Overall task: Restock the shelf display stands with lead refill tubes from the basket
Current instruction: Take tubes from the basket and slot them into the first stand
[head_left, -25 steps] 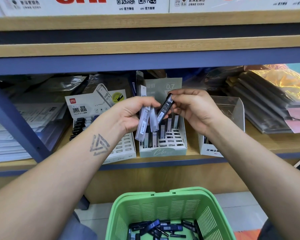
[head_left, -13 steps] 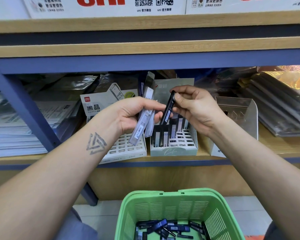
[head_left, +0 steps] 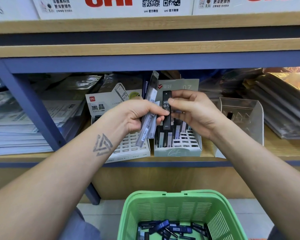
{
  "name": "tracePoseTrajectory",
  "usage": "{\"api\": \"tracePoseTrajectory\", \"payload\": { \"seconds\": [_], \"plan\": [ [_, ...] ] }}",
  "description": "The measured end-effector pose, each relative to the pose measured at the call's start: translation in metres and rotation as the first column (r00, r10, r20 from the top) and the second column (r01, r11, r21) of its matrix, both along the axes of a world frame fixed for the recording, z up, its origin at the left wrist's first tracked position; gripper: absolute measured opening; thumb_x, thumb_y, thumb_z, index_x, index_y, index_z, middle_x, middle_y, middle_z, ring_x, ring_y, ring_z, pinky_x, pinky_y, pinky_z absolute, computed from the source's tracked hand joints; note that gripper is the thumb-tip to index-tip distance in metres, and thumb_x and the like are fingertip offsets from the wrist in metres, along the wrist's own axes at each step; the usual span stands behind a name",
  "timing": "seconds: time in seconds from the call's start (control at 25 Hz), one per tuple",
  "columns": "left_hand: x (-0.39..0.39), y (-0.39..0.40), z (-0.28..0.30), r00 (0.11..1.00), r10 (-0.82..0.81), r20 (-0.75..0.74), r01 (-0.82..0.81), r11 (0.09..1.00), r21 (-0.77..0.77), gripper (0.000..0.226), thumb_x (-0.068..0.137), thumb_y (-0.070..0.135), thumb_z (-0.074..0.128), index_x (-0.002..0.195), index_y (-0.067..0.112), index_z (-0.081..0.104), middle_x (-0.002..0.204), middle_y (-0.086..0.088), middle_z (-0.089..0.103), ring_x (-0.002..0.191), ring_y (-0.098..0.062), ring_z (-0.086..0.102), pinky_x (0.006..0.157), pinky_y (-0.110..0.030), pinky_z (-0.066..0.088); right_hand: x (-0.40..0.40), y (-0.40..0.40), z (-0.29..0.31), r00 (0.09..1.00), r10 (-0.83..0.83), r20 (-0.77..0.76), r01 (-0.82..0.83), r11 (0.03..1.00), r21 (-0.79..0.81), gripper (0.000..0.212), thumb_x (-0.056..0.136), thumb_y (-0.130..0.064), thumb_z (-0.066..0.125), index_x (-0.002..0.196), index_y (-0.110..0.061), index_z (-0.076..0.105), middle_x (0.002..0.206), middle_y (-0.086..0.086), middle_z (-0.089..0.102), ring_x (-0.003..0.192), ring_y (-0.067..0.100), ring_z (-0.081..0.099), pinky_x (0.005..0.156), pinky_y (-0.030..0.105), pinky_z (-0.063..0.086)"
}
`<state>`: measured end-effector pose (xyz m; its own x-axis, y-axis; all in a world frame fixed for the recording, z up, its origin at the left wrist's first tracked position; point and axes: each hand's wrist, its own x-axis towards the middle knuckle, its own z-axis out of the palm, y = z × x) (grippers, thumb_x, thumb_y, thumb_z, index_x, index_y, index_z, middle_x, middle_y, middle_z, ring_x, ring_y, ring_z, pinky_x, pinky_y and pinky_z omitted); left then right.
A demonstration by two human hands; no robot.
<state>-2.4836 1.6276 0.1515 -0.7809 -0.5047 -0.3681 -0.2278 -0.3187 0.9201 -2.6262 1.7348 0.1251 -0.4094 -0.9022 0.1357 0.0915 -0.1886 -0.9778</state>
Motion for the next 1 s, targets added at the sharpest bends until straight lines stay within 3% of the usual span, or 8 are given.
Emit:
{"api": "tracePoseTrajectory", "payload": {
  "seconds": [0.16, 0.32, 0.44, 0.56, 0.68, 0.76, 0.84, 1.0],
  "plan": [
    [-0.003, 0.002, -0.002, 1.0, 0.014, -0.01, -0.014, 1.0, -0.003, 0.013, 0.085, -0.011, 0.066, 0.086, 0.002, 0.067, 0.067, -0.008, 0.067, 0.056, -0.012, 0.061, 0.057, -0.017, 0.055, -0.001, 0.001, 0.0, 0.999, -0.016, -0.039, 0.016, 1.0, 0.003, 0.018, 0.088, 0.009, 0.065, 0.096, -0.007, 0.069, 0.083, 0.007, 0.076, 0.072, 0.016, 0.071, 0.063, 0.023, 0.056],
    [0.003, -0.006, 0.001, 0.999, 0.039, -0.017, -0.038, 0.998, 0.045, 0.012, 0.085, -0.01, 0.065, 0.081, 0.001, 0.064, 0.065, -0.008, 0.065, 0.053, -0.011, 0.062, 0.057, -0.017, 0.055, -0.003, 0.002, -0.001, 0.993, -0.023, -0.119, 0.024, 1.0, 0.01, 0.023, 0.091, 0.008, 0.063, 0.109, -0.007, 0.068, 0.087, 0.007, 0.077, 0.079, 0.017, 0.073, 0.07, 0.027, 0.057],
    [0.012, -0.017, 0.005, 0.993, 0.118, -0.032, -0.114, 0.988, 0.104, 0.006, 0.085, -0.007, 0.065, 0.082, -0.003, 0.064, 0.072, -0.012, 0.065, 0.052, -0.011, 0.062, 0.055, -0.016, 0.055, 0.005, 0.001, -0.001, 0.959, -0.019, -0.283, 0.024, 1.0, 0.014, 0.036, 0.09, 0.006, 0.066, 0.12, -0.012, 0.065, 0.085, 0.012, 0.071, 0.08, 0.025, 0.071, 0.071, 0.031, 0.059],
    [0.031, -0.034, 0.007, 0.967, 0.245, -0.074, -0.233, 0.962, 0.14, 0.008, 0.089, -0.006, 0.063, 0.081, -0.002, 0.063, 0.066, -0.012, 0.063, 0.05, -0.012, 0.062, 0.056, -0.017, 0.055, 0.023, -0.016, 0.0, 0.88, -0.095, -0.465, 0.1, 0.995, -0.014, 0.032, 0.088, 0.001, 0.073, 0.116, -0.014, 0.067, 0.102, 0.017, 0.071, 0.083, 0.029, 0.075, 0.074, 0.036, 0.063],
    [0.061, -0.054, 0.009, 0.93, 0.353, -0.102, -0.333, 0.928, 0.166, 0.009, 0.091, -0.005, 0.06, 0.083, -0.001, 0.061, 0.061, -0.011, 0.062, 0.047, -0.011, 0.061, 0.051, -0.016, 0.056, 0.046, -0.047, -0.008, 0.759, -0.215, -0.614, 0.212, 0.974, -0.079, 0.028, 0.086, -0.008, 0.074, 0.1, -0.031, 0.067, 0.092, 0.006, 0.069, 0.076, 0.024, 0.073, 0.078, 0.041, 0.062],
    [0.078, -0.065, 0.008, 0.908, 0.408, -0.096, -0.389, 0.905, 0.171, 0.013, 0.091, -0.006, 0.058, 0.08, 0.0, 0.06, 0.058, -0.011, 0.061, 0.045, -0.012, 0.061, 0.049, -0.017, 0.055, 0.061, -0.067, -0.019, 0.648, -0.226, -0.727, 0.242, 0.967, -0.085, 0.022, 0.087, -0.013, 0.074, 0.099, -0.031, 0.068, 0.087, -0.006, 0.067, 0.075, 0.016, 0.067, 0.077, 0.033, 0.056],
    [0.094, -0.073, 0.005, 0.888, 0.451, -0.094, -0.432, 0.886, 0.17, 0.017, 0.092, -0.007, 0.057, 0.077, 0.001, 0.058, 0.056, -0.012, 0.061, 0.044, -0.012, 0.061, 0.046, -0.018, 0.054, 0.075, -0.085, -0.032, 0.552, -0.219, -0.804, 0.257, 0.963, -0.086, 0.02, 0.088, -0.016, 0.074, 0.105, -0.025, 0.068, 0.09, -0.008, 0.067, 0.08, 0.013, 0.064, 0.078, 0.031, 0.053],
    [0.113, -0.084, 0.0, 0.871, 0.482, -0.089, -0.466, 0.871, 0.158, 0.021, 0.092, -0.008, 0.057, 0.074, 0.001, 0.056, 0.054, -0.012, 0.06, 0.042, -0.013, 0.06, 0.046, -0.017, 0.053, 0.092, -0.107, -0.048, 0.505, -0.182, -0.844, 0.266, 0.963, -0.048, 0.018, 0.089, -0.015, 0.074, 0.101, -0.023, 0.063, 0.093, -0.001, 0.069, 0.084, 0.019, 0.066, 0.079, 0.043, 0.057]
  ]
}}
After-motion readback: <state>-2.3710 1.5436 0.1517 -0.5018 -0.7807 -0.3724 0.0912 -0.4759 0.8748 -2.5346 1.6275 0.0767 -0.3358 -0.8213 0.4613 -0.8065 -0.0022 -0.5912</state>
